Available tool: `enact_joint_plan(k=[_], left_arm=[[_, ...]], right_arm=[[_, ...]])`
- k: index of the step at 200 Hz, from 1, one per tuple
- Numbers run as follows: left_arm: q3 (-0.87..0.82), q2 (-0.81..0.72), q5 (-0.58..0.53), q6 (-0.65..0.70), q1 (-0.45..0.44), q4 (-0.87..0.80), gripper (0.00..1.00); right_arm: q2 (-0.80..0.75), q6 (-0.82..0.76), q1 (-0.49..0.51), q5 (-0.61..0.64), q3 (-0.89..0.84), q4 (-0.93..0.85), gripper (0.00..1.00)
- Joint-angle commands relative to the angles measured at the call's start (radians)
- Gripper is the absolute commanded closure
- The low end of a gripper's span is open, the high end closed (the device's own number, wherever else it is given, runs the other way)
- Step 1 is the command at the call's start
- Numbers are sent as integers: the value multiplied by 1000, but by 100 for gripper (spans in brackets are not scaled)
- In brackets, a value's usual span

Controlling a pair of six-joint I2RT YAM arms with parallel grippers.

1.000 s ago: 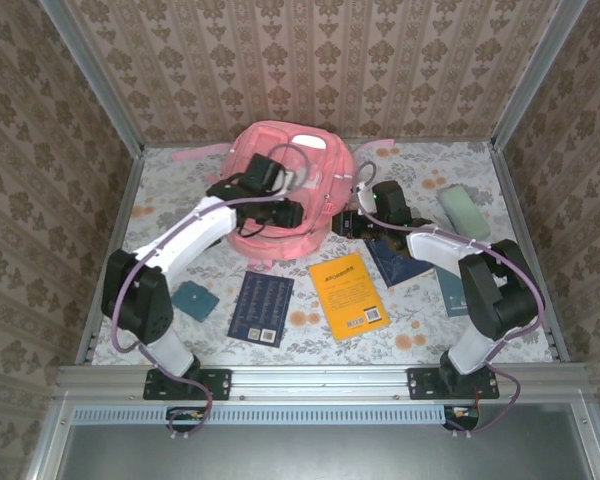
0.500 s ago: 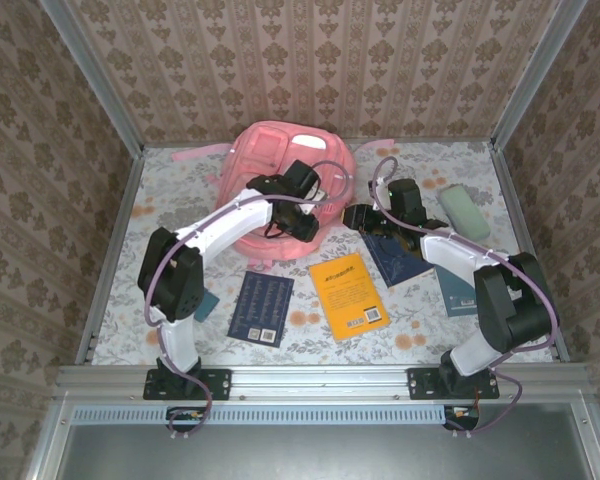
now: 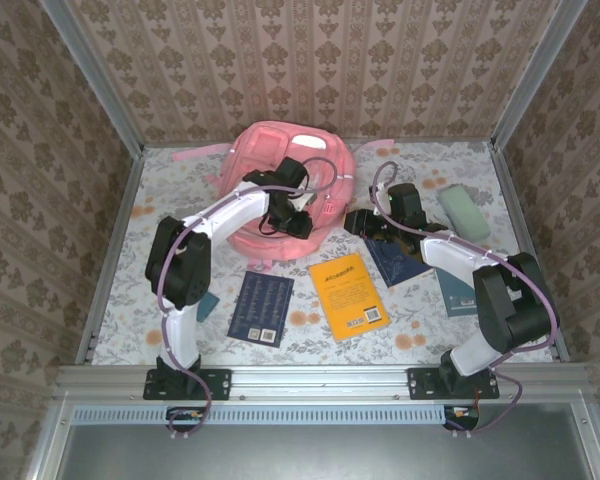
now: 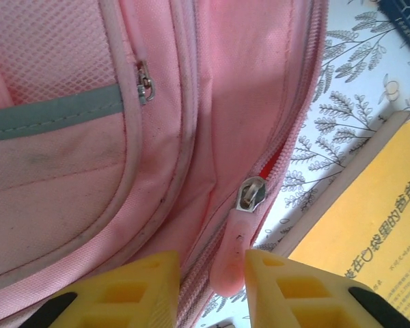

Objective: Pack the student bag

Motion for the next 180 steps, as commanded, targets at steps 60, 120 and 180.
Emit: enact_joint_plan(k=[60, 120, 180], left_arm=[[10, 29, 86, -5, -17, 15, 73], [9, 42, 78, -7, -23, 8, 85], [7, 24, 39, -10, -28, -6, 100]], right_arm=[[-19, 19, 4, 10, -19, 15, 65], [-16, 21, 4, 11, -19, 19, 64], [13, 28, 18, 8, 2, 16, 64]])
